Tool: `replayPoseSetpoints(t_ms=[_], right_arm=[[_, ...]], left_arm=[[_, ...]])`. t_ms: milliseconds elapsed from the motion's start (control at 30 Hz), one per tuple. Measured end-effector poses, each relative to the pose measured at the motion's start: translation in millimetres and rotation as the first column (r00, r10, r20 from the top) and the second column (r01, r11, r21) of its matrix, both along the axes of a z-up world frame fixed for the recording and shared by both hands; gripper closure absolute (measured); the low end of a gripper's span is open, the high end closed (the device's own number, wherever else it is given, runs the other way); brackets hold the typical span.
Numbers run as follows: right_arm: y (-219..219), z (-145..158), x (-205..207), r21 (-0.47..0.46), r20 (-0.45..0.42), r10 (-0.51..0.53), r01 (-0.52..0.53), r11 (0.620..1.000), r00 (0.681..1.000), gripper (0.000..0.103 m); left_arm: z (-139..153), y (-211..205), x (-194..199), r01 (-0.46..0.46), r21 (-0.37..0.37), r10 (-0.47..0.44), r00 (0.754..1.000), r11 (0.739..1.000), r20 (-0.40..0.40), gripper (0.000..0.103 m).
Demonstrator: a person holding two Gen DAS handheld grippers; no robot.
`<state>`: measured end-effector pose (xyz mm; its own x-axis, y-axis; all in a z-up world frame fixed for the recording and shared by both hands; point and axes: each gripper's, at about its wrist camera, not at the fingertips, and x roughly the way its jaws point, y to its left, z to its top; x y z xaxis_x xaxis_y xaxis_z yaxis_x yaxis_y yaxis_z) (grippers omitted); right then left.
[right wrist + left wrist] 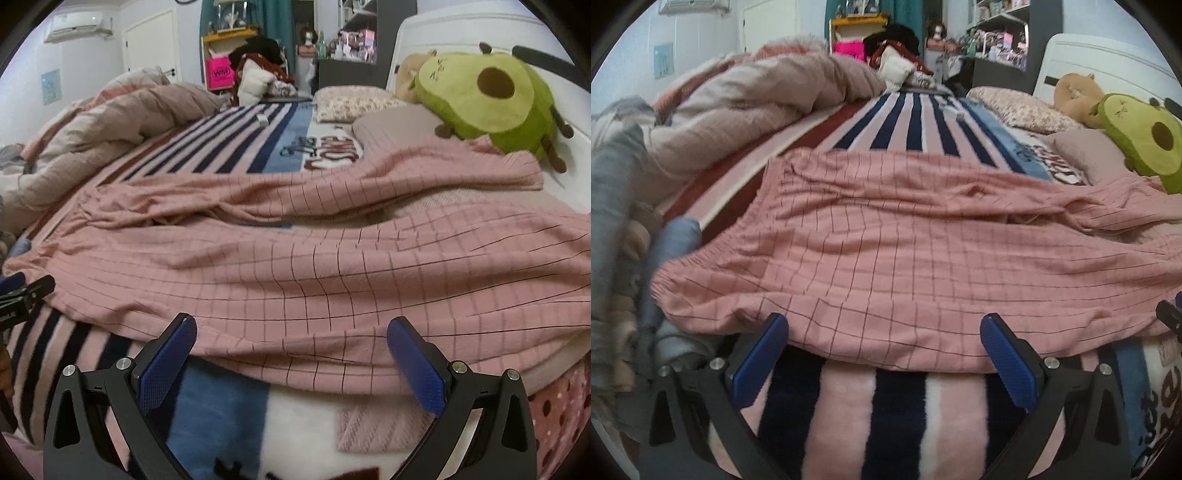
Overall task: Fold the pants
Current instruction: 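Lower both tools toward the pink pants, reaching for the waistband and leg hem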
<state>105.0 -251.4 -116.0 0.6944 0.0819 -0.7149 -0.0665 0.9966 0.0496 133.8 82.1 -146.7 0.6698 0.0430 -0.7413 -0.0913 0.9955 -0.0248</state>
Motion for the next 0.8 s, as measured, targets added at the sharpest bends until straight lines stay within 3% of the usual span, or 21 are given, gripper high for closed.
replayPoseSetpoints(t_ms=[167,300,400,500,700,800], right_arm=[[-7.9,-14.7,10.5,0.027,-0.026,-0.005,0.006,1.000,1.000,0.002],[-14.8,-19.9,12.6,0.049,-0.024,-0.019,0.020,0.999,1.000,0.013],[-19.0,-19.9,12.0,0.066,-0.011,-0.023,0.024,0.998,1.000,0.015],[-21.4,-18.9,9.2,0.077,-0.004,-0.031,0.031,0.997,1.000,0.020],[-31.1,-14.5,-2.6,0.115,-0.002,-0.034,0.034,0.993,0.999,0.021],[-40.4,-11.5,-8.1,0.128,0.007,-0.052,0.051,0.990,0.999,0.021]], left_arm=[[-16.7,13.8,9.2,-0.022,-0.078,0.017,0.998,0.997,-0.067,0.001],[-23.2,24.1,5.3,-0.046,-0.147,0.032,0.995,0.988,-0.097,0.001],[-26.0,31.8,-1.4,-0.068,-0.173,0.049,0.993,0.983,-0.111,0.001],[-25.2,42.0,-8.1,-0.089,-0.216,0.068,0.992,0.972,-0.103,0.001],[-22.9,54.9,6.4,-0.092,-0.277,0.076,0.995,0.956,-0.069,0.001],[-21.6,61.5,18.7,-0.095,-0.303,0.087,0.995,0.948,-0.042,0.010]])
